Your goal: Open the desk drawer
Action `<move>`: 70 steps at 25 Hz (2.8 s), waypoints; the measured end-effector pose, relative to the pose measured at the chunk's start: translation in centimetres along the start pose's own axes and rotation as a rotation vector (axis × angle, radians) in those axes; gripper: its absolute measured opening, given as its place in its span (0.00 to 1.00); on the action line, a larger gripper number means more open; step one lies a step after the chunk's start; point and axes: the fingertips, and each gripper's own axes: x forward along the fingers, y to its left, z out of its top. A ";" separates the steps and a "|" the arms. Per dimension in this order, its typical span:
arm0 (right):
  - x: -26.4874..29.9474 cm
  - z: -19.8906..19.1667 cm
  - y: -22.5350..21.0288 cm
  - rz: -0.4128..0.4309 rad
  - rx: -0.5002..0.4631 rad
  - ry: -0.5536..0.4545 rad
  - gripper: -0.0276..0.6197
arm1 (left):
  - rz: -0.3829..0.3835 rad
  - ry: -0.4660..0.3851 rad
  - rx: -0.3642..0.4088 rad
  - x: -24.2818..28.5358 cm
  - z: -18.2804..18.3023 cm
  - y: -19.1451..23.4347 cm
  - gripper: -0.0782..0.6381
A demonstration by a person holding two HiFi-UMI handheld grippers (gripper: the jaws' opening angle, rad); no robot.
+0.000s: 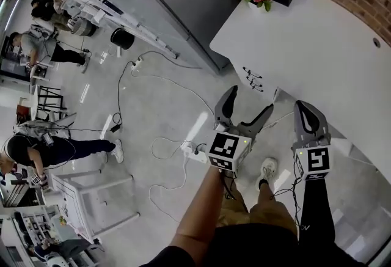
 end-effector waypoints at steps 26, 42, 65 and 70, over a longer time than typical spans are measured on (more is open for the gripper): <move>10.8 -14.4 6.0 -0.214 0.083 0.115 0.04 | -0.318 0.153 -0.263 9.3 -17.9 9.2 0.73; 13.0 -18.6 8.1 -0.309 0.098 0.128 0.04 | -0.307 0.157 -0.680 11.1 -24.5 16.8 0.48; 16.0 -22.4 6.5 -0.232 0.140 0.159 0.04 | -0.324 0.089 -1.428 19.2 -29.1 18.4 0.47; 16.5 -22.9 6.3 -0.189 0.130 0.206 0.04 | -0.299 0.083 -1.525 20.8 -30.3 18.2 0.47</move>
